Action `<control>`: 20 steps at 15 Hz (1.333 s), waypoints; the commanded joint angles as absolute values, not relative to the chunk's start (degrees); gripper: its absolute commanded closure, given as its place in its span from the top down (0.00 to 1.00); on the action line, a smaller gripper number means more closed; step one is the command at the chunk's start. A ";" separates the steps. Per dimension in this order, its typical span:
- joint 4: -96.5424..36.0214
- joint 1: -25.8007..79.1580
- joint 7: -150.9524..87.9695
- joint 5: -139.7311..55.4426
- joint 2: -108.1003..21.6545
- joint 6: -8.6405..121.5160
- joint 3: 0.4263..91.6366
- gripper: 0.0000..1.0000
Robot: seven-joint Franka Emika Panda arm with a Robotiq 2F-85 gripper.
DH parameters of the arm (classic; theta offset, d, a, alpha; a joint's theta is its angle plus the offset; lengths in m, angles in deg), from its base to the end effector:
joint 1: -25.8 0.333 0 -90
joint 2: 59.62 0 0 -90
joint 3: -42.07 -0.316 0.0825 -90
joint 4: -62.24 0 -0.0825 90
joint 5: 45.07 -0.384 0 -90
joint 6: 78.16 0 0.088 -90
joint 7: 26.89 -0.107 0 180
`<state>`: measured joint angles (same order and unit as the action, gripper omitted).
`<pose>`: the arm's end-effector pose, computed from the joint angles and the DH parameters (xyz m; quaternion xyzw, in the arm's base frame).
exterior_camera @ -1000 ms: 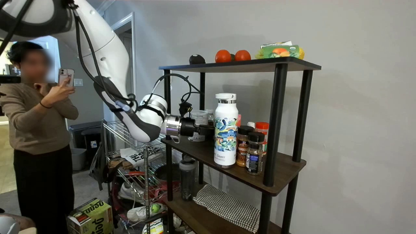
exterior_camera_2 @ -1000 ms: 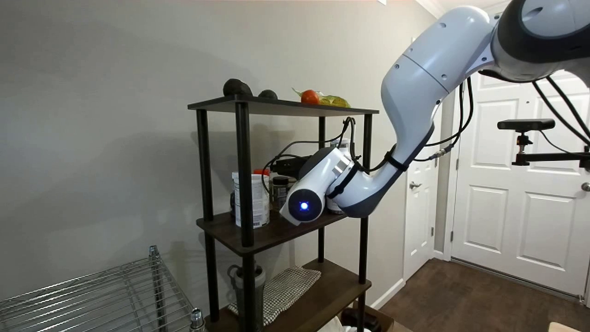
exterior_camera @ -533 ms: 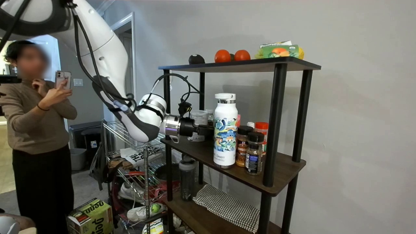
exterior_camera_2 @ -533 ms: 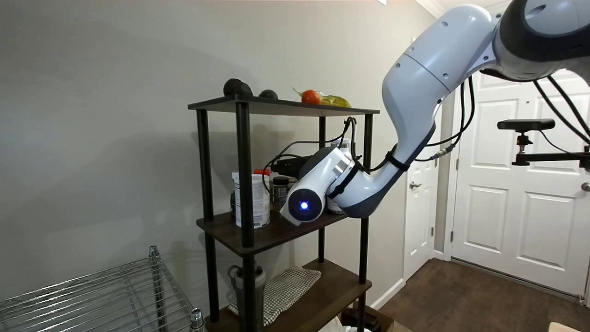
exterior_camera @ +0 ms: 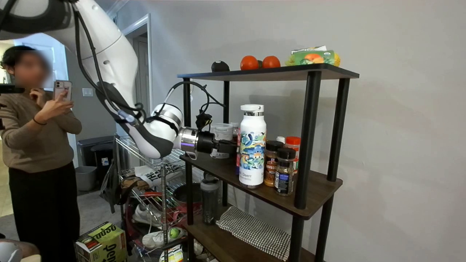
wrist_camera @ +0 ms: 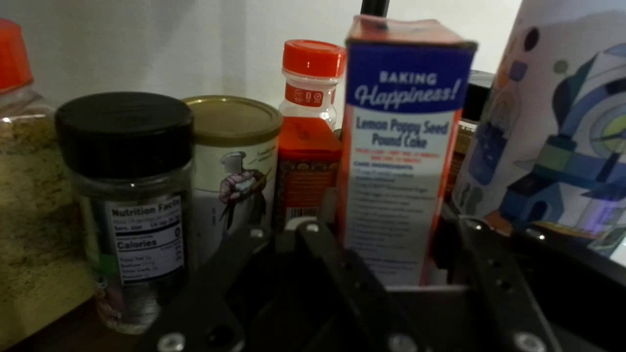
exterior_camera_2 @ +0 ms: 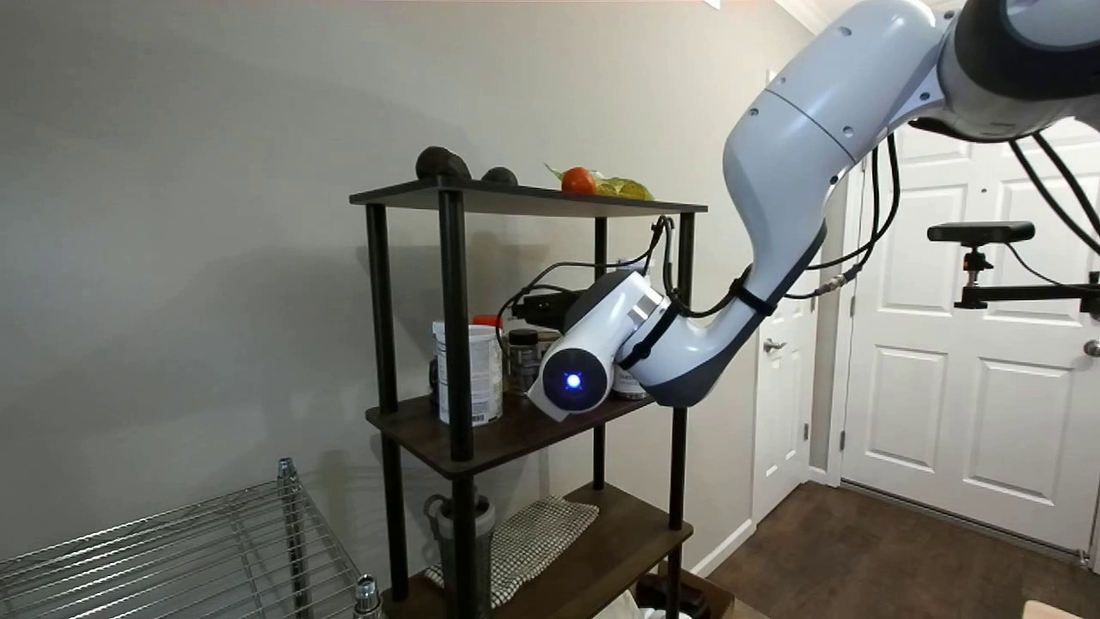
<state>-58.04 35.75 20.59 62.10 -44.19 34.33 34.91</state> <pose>0.5826 0.1117 0.3235 0.2608 0.6985 -0.2810 0.6043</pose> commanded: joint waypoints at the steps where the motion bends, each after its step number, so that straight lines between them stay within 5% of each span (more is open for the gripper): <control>1: -62.40 35.91 18.28 60.73 -47.17 33.89 33.87 0.18; 20: -69.22 38.76 17.37 61.97 -52.75 33.68 29.87 0.18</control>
